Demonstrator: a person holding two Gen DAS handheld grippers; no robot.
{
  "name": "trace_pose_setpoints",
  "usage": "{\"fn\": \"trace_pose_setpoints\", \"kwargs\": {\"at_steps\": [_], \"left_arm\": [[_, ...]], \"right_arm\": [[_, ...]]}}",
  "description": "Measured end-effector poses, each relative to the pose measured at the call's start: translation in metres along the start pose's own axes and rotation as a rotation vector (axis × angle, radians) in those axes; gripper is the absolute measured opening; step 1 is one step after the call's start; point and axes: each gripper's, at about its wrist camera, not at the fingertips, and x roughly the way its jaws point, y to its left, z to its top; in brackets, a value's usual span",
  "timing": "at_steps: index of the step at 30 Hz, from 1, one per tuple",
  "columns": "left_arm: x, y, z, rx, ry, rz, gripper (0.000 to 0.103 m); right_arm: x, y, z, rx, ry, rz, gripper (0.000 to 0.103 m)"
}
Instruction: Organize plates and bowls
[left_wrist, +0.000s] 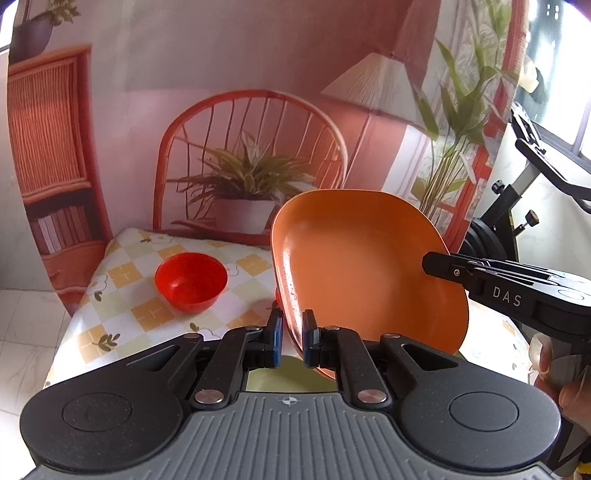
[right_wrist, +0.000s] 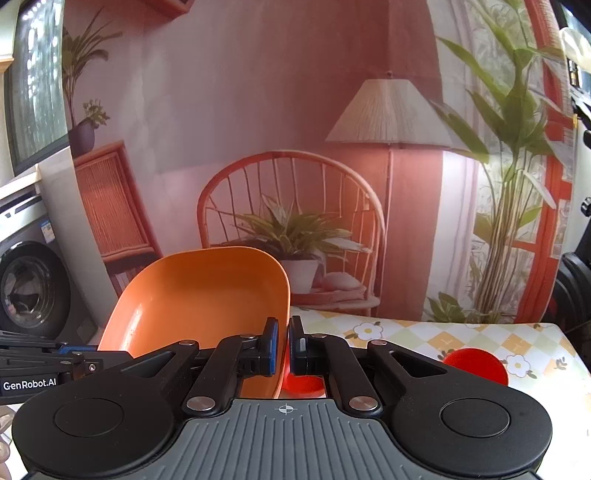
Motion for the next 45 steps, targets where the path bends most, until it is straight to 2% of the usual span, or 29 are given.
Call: {"fn": "trace_pose_setpoints", "kwargs": {"at_steps": [7, 13, 25, 30, 38, 45], "left_arm": [[0.036, 0.019, -0.021, -0.046, 0.11, 0.048, 0.012], [0.064, 0.03, -0.034, -0.039, 0.192, 0.054, 0.012], [0.094, 0.033, -0.05, 0.058, 0.273, 0.055, 0.012], [0.107, 0.038, -0.052, 0.098, 0.306, 0.037, 0.012], [0.118, 0.04, -0.056, 0.196, 0.315, 0.03, 0.012], [0.128, 0.044, -0.057, 0.202, 0.311, 0.028, 0.012]], "right_arm": [[0.057, 0.006, -0.024, -0.083, 0.142, 0.039, 0.007], [0.08, -0.003, -0.058, -0.008, 0.242, 0.043, 0.007], [0.079, -0.016, -0.112, 0.174, 0.347, 0.037, 0.01], [0.079, -0.011, -0.121, 0.186, 0.38, 0.035, 0.013], [0.076, 0.0, -0.132, 0.192, 0.423, 0.041, 0.016], [0.079, 0.006, -0.137, 0.181, 0.443, 0.023, 0.016]]}}
